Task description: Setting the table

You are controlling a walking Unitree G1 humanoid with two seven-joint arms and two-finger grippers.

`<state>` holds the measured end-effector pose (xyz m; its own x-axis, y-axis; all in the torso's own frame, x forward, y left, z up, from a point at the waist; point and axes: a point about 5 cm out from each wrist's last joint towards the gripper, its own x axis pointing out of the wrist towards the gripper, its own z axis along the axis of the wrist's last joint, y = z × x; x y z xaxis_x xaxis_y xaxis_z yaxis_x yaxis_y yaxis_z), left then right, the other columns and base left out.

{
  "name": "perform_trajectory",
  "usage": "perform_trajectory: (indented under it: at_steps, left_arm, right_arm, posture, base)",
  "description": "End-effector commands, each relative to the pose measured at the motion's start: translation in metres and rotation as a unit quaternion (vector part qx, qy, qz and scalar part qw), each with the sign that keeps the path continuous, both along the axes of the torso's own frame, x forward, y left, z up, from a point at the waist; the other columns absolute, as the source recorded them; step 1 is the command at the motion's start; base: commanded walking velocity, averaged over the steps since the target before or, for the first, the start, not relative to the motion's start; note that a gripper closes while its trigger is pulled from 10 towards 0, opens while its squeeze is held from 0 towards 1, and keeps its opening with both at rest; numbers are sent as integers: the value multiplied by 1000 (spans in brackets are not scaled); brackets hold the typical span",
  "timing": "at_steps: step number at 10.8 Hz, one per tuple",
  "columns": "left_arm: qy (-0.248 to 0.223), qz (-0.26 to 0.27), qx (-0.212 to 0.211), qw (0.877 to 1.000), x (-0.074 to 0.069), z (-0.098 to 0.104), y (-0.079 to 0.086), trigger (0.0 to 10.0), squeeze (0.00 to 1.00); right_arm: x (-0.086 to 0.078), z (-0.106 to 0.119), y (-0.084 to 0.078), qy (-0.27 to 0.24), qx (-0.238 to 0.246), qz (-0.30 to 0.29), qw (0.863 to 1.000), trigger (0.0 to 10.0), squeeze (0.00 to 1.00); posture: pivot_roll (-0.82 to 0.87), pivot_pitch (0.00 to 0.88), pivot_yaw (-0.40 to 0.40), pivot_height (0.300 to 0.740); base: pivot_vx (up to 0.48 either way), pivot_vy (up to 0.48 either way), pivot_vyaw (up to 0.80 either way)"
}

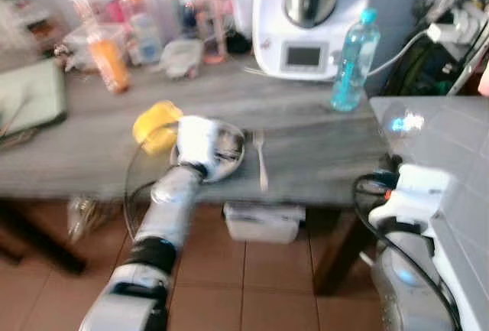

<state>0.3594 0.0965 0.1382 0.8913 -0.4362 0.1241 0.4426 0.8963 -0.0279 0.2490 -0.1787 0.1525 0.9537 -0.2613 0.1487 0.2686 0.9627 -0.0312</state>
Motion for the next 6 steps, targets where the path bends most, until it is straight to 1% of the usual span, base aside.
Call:
perform_trajectory:
  at_steps: [1,2,4,5,6]
  left_arm:
    - [-13,-13,5,1000,1,7,-7,10000,0]
    - [-18,-13,8,1000,1,8,-5,10000,0]
    - [-34,-14,28,999,1,15,8,10000,0]
    - [-51,-37,40,997,0,23,16,10000,0]
    - [-58,-54,51,996,-2,27,21,10000,0]
  right_arm:
    - [-2,2,-4,-7,-1,-6,1000,10000,0]
    - [-2,2,-3,-6,0,-5,1000,10000,0]
    - [-1,1,-2,-5,2,-2,1000,10000,0]
    - [-1,1,0,-4,3,1,1000,10000,0]
    - [-1,0,1,-3,4,3,1000,10000,0]
  posture:
    - [-42,63,64,740]
    - [-42,63,64,740]
    - [-28,69,60,740]
    - [-20,72,57,740]
    - [-14,74,55,740]
  base:
    - [262,0,0]
    - [0,0,0]
    - [0,0,0]
    - [0,0,0]
    - [0,0,0]
